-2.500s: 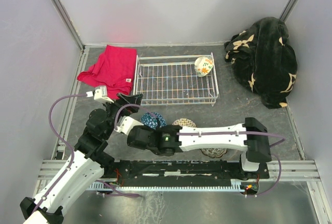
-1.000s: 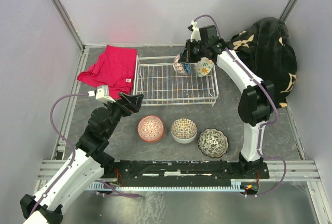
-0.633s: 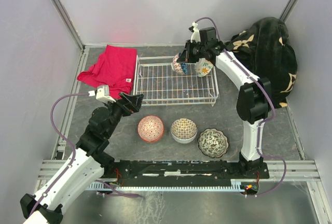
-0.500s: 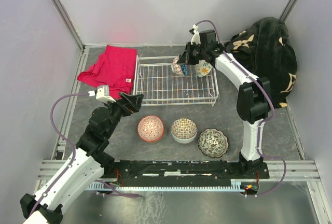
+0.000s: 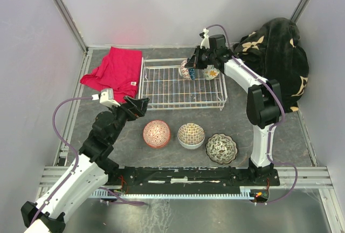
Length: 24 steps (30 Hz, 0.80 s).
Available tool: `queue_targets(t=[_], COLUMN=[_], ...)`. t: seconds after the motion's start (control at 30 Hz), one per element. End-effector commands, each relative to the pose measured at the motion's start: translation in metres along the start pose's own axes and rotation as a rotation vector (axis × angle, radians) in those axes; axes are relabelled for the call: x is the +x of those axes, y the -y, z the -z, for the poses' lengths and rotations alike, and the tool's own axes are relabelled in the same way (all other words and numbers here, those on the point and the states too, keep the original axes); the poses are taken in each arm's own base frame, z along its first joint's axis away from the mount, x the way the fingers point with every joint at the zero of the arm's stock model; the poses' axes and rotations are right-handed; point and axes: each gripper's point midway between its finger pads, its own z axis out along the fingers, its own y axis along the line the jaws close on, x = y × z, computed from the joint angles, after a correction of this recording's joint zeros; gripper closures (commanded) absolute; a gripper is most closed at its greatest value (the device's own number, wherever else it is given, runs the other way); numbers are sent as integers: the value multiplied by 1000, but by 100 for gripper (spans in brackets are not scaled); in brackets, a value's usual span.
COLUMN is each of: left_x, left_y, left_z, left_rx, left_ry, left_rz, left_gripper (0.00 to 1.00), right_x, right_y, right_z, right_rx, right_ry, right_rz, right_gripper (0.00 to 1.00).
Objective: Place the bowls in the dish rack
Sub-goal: Turn the bowl upside down on the dish rack.
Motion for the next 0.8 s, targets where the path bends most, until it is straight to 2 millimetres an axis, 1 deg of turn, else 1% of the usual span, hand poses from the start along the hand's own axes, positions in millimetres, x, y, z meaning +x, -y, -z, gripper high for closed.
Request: queue_targets(t=[0.0,0.3,0.43,0.77], left_x=[-17,-16,-16,-17], left_y=[10,10,10,10], left_z=[0,0,0,0], left_rx=[31,29,30,32], left_ry=[56,55,54,56], left_rz=[-32,-33,-33,-31], left_gripper=[1,1,1,1], right_x=[-31,-30,-29,-24], right_y=[-26,-33,-33,-21], right_z=[12,13,13,16], right_rx=[-82,-120,-129,-121], right_ry=[104,107,107,110], right_rz=[48,38,30,1], right_gripper=[98,98,98,98])
